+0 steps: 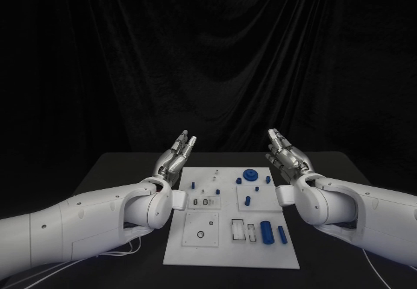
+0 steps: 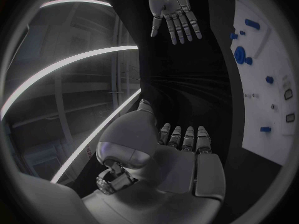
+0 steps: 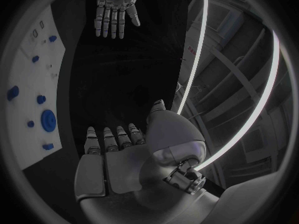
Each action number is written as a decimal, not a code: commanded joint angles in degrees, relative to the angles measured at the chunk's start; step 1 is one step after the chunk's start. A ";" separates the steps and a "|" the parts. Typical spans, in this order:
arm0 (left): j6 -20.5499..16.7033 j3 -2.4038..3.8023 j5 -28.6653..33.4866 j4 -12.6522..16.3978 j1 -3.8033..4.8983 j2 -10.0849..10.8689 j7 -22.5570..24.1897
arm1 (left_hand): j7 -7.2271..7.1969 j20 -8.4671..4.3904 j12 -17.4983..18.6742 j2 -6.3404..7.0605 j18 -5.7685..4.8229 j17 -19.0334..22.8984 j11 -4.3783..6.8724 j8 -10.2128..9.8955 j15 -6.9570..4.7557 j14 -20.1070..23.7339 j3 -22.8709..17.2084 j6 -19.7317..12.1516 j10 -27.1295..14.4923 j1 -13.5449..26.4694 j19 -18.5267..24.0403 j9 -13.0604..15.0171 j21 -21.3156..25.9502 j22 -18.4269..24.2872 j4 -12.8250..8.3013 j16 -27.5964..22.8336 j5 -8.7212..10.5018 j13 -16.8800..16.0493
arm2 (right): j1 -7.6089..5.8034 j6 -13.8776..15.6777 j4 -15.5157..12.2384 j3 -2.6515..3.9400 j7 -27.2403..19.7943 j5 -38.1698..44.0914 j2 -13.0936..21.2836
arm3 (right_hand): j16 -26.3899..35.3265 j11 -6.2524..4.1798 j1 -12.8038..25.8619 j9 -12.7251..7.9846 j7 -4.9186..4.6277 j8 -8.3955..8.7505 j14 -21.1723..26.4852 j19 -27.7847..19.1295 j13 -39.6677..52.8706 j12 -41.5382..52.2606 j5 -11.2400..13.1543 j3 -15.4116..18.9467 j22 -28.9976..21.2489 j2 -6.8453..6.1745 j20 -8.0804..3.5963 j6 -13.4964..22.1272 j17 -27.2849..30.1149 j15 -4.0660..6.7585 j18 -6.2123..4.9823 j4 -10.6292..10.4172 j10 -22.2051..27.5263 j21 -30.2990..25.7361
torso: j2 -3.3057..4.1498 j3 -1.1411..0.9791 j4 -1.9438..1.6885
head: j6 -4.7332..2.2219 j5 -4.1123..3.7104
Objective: Assemble the parts on the task board
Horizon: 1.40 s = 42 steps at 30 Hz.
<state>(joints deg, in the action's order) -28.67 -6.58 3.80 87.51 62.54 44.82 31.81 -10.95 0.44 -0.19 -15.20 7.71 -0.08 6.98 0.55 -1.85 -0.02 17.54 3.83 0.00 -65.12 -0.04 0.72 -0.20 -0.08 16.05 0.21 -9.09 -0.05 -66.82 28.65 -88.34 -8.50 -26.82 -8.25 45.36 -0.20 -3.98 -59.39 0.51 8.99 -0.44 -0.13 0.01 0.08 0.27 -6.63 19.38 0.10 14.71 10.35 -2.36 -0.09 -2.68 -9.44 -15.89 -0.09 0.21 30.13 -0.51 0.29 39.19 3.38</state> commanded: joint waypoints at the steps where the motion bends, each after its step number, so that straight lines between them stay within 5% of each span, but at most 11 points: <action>1: 14.39 -1.08 4.56 -0.54 0.79 -0.11 5.42 | 0.90 2.36 0.19 -0.77 1.97 0.08 -1.01 0.46 -1.15 0.02 0.22 1.91 0.00 -3.87 0.04 0.26 0.20 0.08 0.62 -0.21 -1.34 0.05 | -1.59 -14.46 0.43 -1.45 3.73 -7.64 0.27 | 0.20 1.96 -3.09 0.24 -0.85 -0.42 0.13 -0.01 -0.08 -0.27 -0.80 0.24 -0.10 0.17 1.81 -1.00 0.09 -1.58 -0.82 -0.69 0.09 -0.21 | -0.04 -0.02 0.02 | 0.01 0.02; 9: 26.90 -4.28 8.07 -1.74 2.11 -0.15 8.89 | 2.68 4.12 -1.15 -0.89 2.17 0.08 -3.34 0.91 0.52 0.02 -0.25 4.18 1.79 -5.65 0.04 0.59 0.20 0.08 0.61 -0.21 -3.89 -0.71 | -4.41 -24.64 1.12 -4.86 5.90 -13.04 0.60 | 0.20 3.43 -4.19 0.62 -3.02 -1.39 0.13 0.00 -0.08 -0.27 -1.26 -0.23 -0.09 -0.14 3.35 -2.86 0.09 -2.81 -0.95 -0.67 0.09 -0.20 | -0.04 -0.02 0.02 | 0.01 0.02; 18: 31.64 -5.50 9.40 -2.20 2.61 -0.16 10.21 | 3.80 4.97 -3.66 -1.07 2.37 -0.27 -4.62 1.35 1.20 -0.47 -0.60 5.87 2.94 -7.80 -0.76 0.82 -0.44 -0.38 0.64 0.15 -7.54 -1.21 | -5.08 -27.07 1.28 -5.68 6.41 -14.32 0.67 | -0.55 6.74 -5.98 0.94 -4.95 -2.78 -0.42 1.57 0.61 1.74 -2.87 -0.51 0.62 -0.48 5.27 -4.45 -0.29 -6.20 -0.93 -0.51 -0.48 0.92 | -0.04 -0.02 0.02 | 0.01 0.02; 19: 36.78 -5.50 -2.13 -7.22 2.42 1.40 13.92 | 4.18 5.19 -4.40 -1.06 2.36 -0.36 -5.02 1.48 1.43 -0.64 -0.88 6.39 3.25 -8.57 -0.86 0.89 -0.50 -0.40 0.62 0.23 -9.19 -1.32 | -5.52 -33.74 0.61 -5.68 5.13 -8.28 4.64 | -0.65 6.97 -6.20 0.99 -5.12 -2.96 -0.51 1.52 0.69 2.05 -3.18 -0.57 0.59 -0.44 5.24 -4.70 -0.34 -6.29 -0.91 -0.51 -0.59 0.89 | 2.33 0.69 -1.28 | 4.88 -1.45; 21: 36.76 -5.50 -2.48 -7.32 2.41 1.55 14.03 | 5.33 5.96 -6.06 -1.09 2.17 -0.66 -5.53 1.83 2.49 -1.27 -2.13 7.71 3.75 -11.03 -1.23 1.04 -0.73 -0.54 0.56 0.51 -12.91 -1.51 | -5.80 -33.75 0.43 -5.68 5.18 -8.24 4.96 | -1.32 8.15 -7.76 1.19 -6.07 -3.87 -1.09 1.63 1.01 3.69 -4.90 -0.90 0.59 -0.54 5.38 -5.76 -0.62 -6.64 -0.89 -0.34 -1.09 0.90 | 2.45 0.80 -1.49 | 5.32 -1.40; 24: 36.77 -5.50 -2.79 -7.56 2.40 1.63 14.11 | 5.79 6.61 -7.69 -1.06 1.99 -1.10 -6.15 2.09 3.35 -2.28 -2.36 8.66 4.36 -11.67 -1.61 1.16 -0.96 -0.66 0.60 0.99 -13.46 -1.74 | -6.21 -34.05 0.46 -5.68 5.16 -8.02 5.43 | -3.82 10.60 -11.47 1.49 -7.41 -5.48 -3.32 3.35 1.77 8.42 -9.27 -1.61 1.07 -1.08 5.85 -7.36 -1.48 -7.16 -0.89 0.26 -2.57 1.79 | 2.68 0.93 -1.80 | 6.12 -1.54; 28: 36.35 -5.50 -4.44 -7.24 2.39 2.32 14.72 | 6.72 7.37 -10.25 -0.97 1.89 -1.59 -7.35 2.55 4.19 -3.66 -2.54 9.99 5.30 -12.69 -2.10 1.31 -1.24 -0.80 0.59 1.72 -14.29 -2.02 | -6.94 -34.20 0.37 -5.68 5.40 -6.60 6.52 | -9.34 12.65 -15.65 2.13 -9.72 -9.08 -8.37 12.07 2.57 15.36 -14.06 -2.58 3.02 -1.26 6.29 -10.98 -2.99 -7.69 -0.85 1.60 -4.24 6.09 | 3.36 1.01 -1.99 | 5.52 -1.30; 31: 36.06 -5.50 -6.11 -6.47 2.41 3.56 15.14 | 7.48 7.97 -11.61 -0.71 1.86 -1.75 -8.07 2.93 4.81 -4.24 -2.62 11.02 5.82 -13.38 -2.45 1.42 -1.45 -0.89 0.48 2.03 -14.82 -2.15 | -7.67 -34.16 0.22 -5.68 5.57 -5.95 7.06 | -11.52 13.29 -17.18 2.18 -10.17 -10.13 -10.55 17.01 2.94 19.09 -15.45 -2.85 3.77 -1.47 6.49 -11.55 -3.52 -8.10 -0.50 2.25 -4.92 8.22 | 3.53 1.08 -1.98 | 5.19 -1.15; 33: 35.81 -5.50 -7.31 -6.21 2.45 4.33 15.55 | 9.95 9.09 -13.97 -0.52 1.98 -2.10 -9.31 3.92 5.80 -5.64 -3.08 14.04 7.19 -14.83 -3.27 1.76 -1.97 -1.13 0.33 2.70 -16.54 -2.37 | -8.29 -33.82 0.03 -5.68 5.66 -5.65 7.62 | -13.71 13.77 -19.85 2.48 -11.20 -11.84 -13.08 24.45 3.14 21.81 -18.09 -3.60 4.95 -1.78 6.54 -13.25 -4.05 -8.78 0.16 3.91 -5.35 11.46 | 4.04 1.08 -2.26 | 4.79 -1.55; 37: 35.26 -5.49 -8.77 -5.93 2.58 5.72 16.15 | 10.29 9.69 -16.06 -0.42 2.12 -2.65 -10.09 4.29 6.28 -7.70 -3.31 15.45 8.59 -15.47 -3.90 1.86 -2.38 -1.29 0.29 3.73 -17.43 -2.60 | -10.09 -31.88 -0.33 -5.68 6.45 -4.24 8.73 | -21.14 14.77 -24.62 2.90 -12.04 -15.68 -23.19 36.46 3.55 28.36 -24.01 -5.10 6.15 -2.22 6.32 -16.28 -5.80 -9.29 0.15 7.59 -7.39 15.86 | 5.41 0.91 -2.83 | 4.13 -2.14; 42: 34.60 -5.49 -9.43 -4.27 2.67 8.27 16.28 | 10.47 9.85 -16.36 -0.46 2.13 -2.66 -10.33 4.34 6.43 -7.84 -3.41 15.69 8.76 -15.61 -3.98 1.87 -2.43 -1.30 0.27 3.82 -17.79 -2.63 | -13.87 -27.59 -0.56 -5.69 9.65 1.28 9.16 | -27.18 15.44 -30.22 4.27 -13.85 -23.50 -37.75 49.37 4.59 38.02 -26.53 -7.46 8.37 -3.00 4.02 -24.37 -7.32 -7.02 -1.11 13.44 -15.73 22.38 | 6.36 0.91 -3.46 | 4.85 -2.69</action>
<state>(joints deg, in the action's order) 5.96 -12.14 -3.54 82.78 65.04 53.05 38.69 -0.46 9.87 -16.18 -15.64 9.32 -2.69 -3.15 4.50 4.51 -7.61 14.57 19.21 8.47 -80.16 -4.13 2.54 -2.36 -1.31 16.28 3.76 -26.56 -2.59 -80.19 -2.10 -88.68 -14.27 -20.37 -12.13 54.42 -26.76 11.39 -89.03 4.62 -4.60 -23.24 -36.19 48.24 4.62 37.58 -32.98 12.15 8.26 11.75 14.79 -25.91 -7.24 -10.01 -9.40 -3.09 -14.76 21.94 35.64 0.40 -2.69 43.67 0.88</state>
